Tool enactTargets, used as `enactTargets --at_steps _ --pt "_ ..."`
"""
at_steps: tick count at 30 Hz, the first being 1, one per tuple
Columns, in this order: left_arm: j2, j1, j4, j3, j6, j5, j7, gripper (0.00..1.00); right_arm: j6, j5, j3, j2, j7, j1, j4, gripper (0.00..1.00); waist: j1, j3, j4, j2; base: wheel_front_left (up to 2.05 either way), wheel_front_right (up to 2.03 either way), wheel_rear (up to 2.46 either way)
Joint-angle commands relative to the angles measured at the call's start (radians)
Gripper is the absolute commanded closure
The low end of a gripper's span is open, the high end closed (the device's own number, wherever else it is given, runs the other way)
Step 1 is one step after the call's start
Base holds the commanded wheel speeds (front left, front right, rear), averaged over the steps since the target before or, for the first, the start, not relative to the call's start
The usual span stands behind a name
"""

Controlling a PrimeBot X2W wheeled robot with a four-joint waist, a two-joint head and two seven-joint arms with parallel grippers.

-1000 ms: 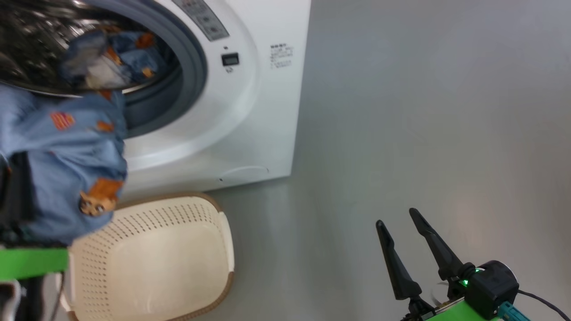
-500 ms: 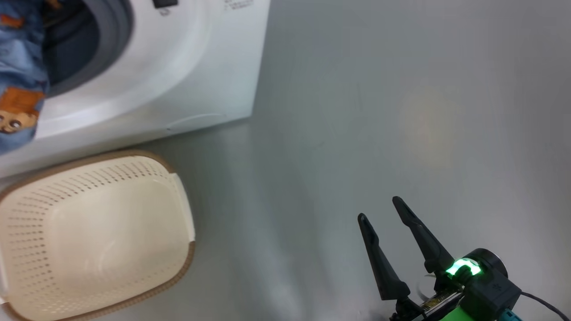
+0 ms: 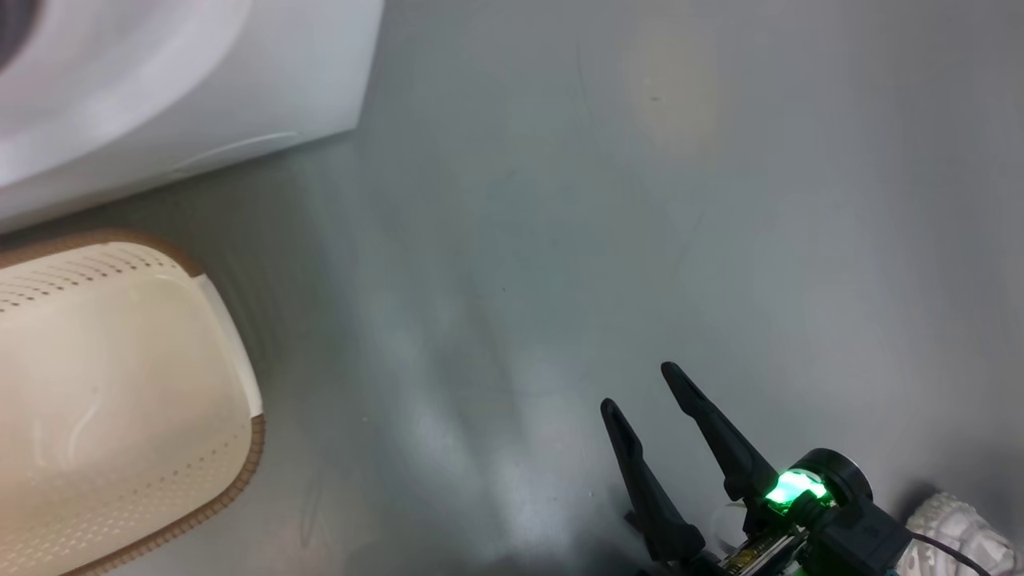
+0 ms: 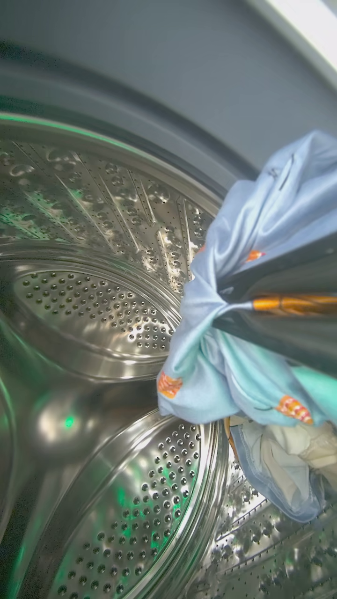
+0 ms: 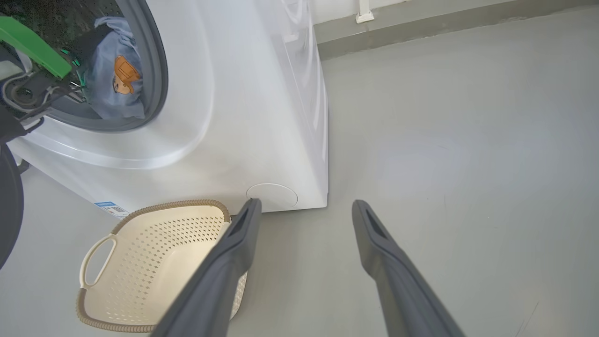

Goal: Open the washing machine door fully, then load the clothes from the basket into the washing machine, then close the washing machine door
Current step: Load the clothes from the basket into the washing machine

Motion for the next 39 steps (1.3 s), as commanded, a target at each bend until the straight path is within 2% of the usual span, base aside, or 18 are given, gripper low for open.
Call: enactTargets --at_steps 1,6,13,21,26,32,34,39 --pt "0.078 -0.053 0.001 0.023 -0.003 -0.007 0.015 1.00 0.003 0.006 0.032 -0.005 -0.005 0.028 -0.019 0.00 0.0000 0.039 -0.031 -0.0001 0.00 0.00 0.00" --pt "0.120 -0.177 0.058 -0.026 -0.003 -0.024 0.131 1.00 0.003 0.003 0.052 -0.005 -0.005 0.028 -0.009 0.00 0.0000 0.056 -0.029 -0.0001 0.00 0.00 0.00" --pt "0.101 -0.340 0.092 -0.056 0.016 -0.072 0.282 1.00 0.003 -0.007 0.086 -0.005 -0.005 0.030 0.019 0.00 0.0000 0.063 -0.018 -0.0001 0.00 0.00 0.00" --pt "0.101 -0.429 0.073 -0.094 0.036 -0.052 0.358 1.00 0.003 -0.012 0.124 -0.005 -0.005 0.027 0.038 0.00 0.0000 0.068 -0.018 -0.0001 0.00 0.00 0.00" --pt "0.106 -0.453 0.088 -0.088 0.034 -0.051 0.342 1.00 0.003 -0.003 0.151 -0.005 -0.005 0.031 0.039 0.00 0.0000 0.088 -0.036 -0.0001 0.00 0.00 0.00" --pt "0.133 -0.447 0.105 -0.098 0.023 -0.071 0.378 1.00 0.003 0.001 0.161 -0.005 -0.005 0.031 0.034 0.00 0.0000 0.119 -0.043 -0.0001 0.00 0.00 0.00" --pt "0.144 -0.451 0.097 -0.087 0.020 -0.066 0.345 1.00 0.003 0.005 0.167 -0.005 -0.005 0.028 0.034 0.00 0.0000 0.129 -0.046 -0.0001 0.00 0.00 0.00" --pt "0.171 -0.484 0.075 -0.061 0.008 0.018 0.135 1.00 0.003 0.010 0.180 -0.005 -0.005 0.025 0.030 0.00 0.0000 0.141 -0.053 -0.0001 0.00 0.00 0.00"
